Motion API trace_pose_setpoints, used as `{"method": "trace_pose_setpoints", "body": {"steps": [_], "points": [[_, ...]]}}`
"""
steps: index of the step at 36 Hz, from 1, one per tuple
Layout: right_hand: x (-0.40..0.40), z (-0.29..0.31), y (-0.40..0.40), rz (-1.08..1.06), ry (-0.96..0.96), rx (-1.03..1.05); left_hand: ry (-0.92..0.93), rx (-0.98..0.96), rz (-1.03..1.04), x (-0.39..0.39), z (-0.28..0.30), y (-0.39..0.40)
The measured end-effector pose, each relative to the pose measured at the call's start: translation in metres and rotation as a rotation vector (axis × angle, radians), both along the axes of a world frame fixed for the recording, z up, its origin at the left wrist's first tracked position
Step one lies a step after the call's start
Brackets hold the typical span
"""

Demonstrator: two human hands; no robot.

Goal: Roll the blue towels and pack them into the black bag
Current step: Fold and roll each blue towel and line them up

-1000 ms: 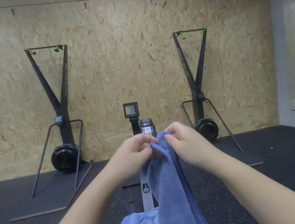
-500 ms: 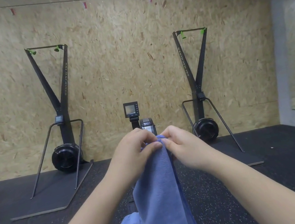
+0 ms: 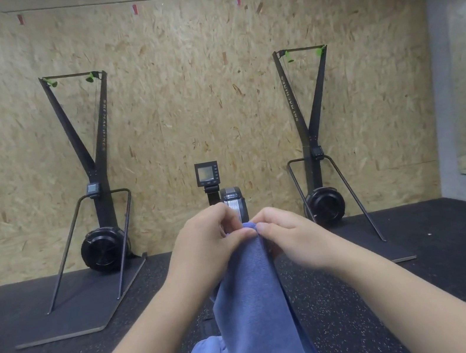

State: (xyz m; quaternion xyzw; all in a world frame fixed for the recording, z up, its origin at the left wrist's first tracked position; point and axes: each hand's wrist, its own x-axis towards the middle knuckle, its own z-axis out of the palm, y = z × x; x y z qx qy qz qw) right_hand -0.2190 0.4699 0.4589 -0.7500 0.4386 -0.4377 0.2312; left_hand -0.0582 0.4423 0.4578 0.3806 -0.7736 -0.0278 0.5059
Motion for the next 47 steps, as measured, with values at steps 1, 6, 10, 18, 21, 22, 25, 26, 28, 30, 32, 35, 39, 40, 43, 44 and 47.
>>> {"method": "trace_pose_setpoints", "body": {"steps": [1,6,10,18,21,22,25,26,28,30,32,35,39,40,43,44,47], "points": [[0.000,-0.001,0.000,0.007,0.000,-0.010,0.017,-0.007,-0.007,0.000,0.000,0.000],[-0.003,-0.004,-0.005,-0.043,0.022,-0.131,0.064,0.003,-0.087,-0.001,0.001,0.001],[-0.008,-0.004,-0.007,-0.068,-0.040,-0.167,0.030,0.012,-0.177,0.004,-0.001,-0.001],[-0.027,-0.002,-0.009,-0.094,-0.098,-0.191,-0.267,0.065,-0.220,0.022,-0.019,-0.020],[-0.031,-0.002,-0.010,-0.082,-0.121,-0.191,-0.369,0.088,-0.228,0.025,-0.019,-0.022],[-0.032,-0.002,-0.010,-0.073,-0.135,-0.186,-0.398,0.096,-0.228,0.026,-0.019,-0.023],[-0.037,-0.003,-0.011,-0.051,-0.185,-0.170,-0.487,0.103,-0.186,0.033,-0.018,-0.027],[-0.038,-0.004,-0.013,-0.049,-0.195,-0.170,-0.529,0.091,-0.159,0.036,-0.016,-0.028],[-0.041,-0.004,-0.015,-0.052,-0.210,-0.168,-0.627,0.054,-0.080,0.041,-0.012,-0.031],[-0.043,-0.004,-0.018,-0.072,-0.202,-0.165,-0.706,0.044,-0.005,0.047,-0.005,-0.034],[-0.046,-0.003,-0.021,-0.147,-0.114,-0.174,-0.680,0.013,0.002,0.054,0.001,-0.039],[-0.047,-0.005,-0.030,-0.286,0.046,-0.206,-0.550,-0.063,-0.022,0.059,0.004,-0.048],[-0.035,-0.010,-0.037,-0.421,0.007,-0.417,-0.467,-0.083,-0.066,0.054,0.006,-0.047],[-0.032,-0.011,-0.038,-0.439,-0.015,-0.460,-0.433,-0.083,-0.077,0.053,0.005,-0.047],[-0.025,-0.016,-0.047,-0.450,-0.013,-0.403,-0.370,-0.075,-0.084,0.053,-0.002,-0.049],[-0.024,-0.019,-0.051,-0.456,-0.002,-0.374,-0.371,-0.075,-0.081,0.054,-0.006,-0.052],[-0.022,-0.035,-0.067,-0.492,0.020,-0.329,-0.340,-0.024,-0.093,0.055,-0.024,-0.064]]}}
